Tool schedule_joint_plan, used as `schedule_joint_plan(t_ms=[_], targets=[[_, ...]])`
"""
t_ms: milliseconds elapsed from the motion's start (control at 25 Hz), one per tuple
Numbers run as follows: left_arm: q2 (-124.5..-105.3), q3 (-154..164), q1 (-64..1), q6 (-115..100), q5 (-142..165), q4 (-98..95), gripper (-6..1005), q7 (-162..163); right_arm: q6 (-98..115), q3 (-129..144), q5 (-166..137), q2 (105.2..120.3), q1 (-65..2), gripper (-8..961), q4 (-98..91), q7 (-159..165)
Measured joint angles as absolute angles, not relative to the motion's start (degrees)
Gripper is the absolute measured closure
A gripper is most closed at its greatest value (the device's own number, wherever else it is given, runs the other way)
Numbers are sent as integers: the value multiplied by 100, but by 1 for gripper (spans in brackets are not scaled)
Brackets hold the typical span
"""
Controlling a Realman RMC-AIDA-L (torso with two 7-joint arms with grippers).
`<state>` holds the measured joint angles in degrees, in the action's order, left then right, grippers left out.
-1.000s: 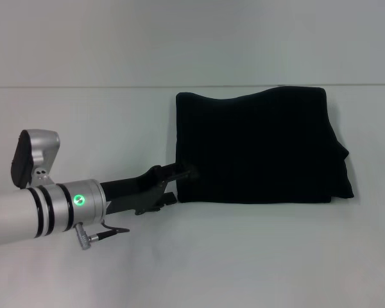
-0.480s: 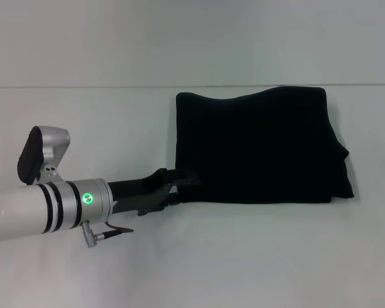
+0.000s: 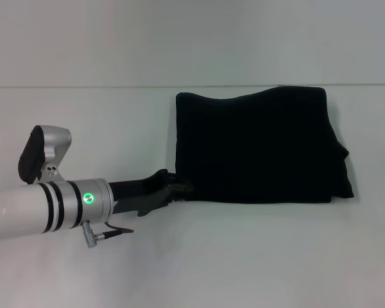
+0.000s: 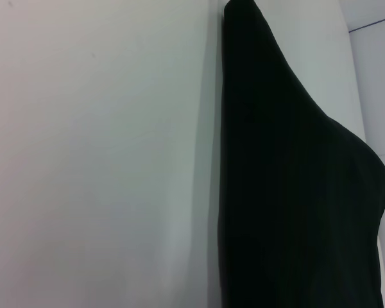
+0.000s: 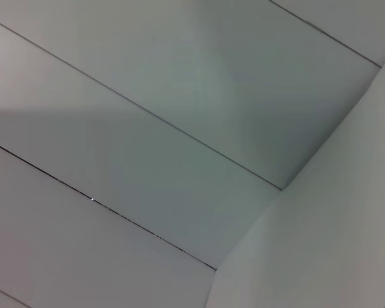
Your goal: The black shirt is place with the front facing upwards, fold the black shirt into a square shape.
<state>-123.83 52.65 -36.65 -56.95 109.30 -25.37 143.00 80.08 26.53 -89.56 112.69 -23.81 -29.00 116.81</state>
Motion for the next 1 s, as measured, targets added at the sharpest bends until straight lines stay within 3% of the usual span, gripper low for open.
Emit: schedule_joint_plan(t_ms=[400, 840, 1000], targets=[[-12377, 5265, -3611, -5743, 10965, -2570, 904, 14250, 8020, 2602, -8955, 11267, -2359, 159, -2886, 11680], [-12345, 5133, -2675, -6484, 10940, -3296, 970, 14218, 8018, 2592, -8955, 11312, -2356, 159, -2876, 11689], [-12253, 4867, -2322, -6825, 10933, -3390, 971, 14216, 7986, 2592, -8956, 11350, -2370, 161, -2874, 11686]])
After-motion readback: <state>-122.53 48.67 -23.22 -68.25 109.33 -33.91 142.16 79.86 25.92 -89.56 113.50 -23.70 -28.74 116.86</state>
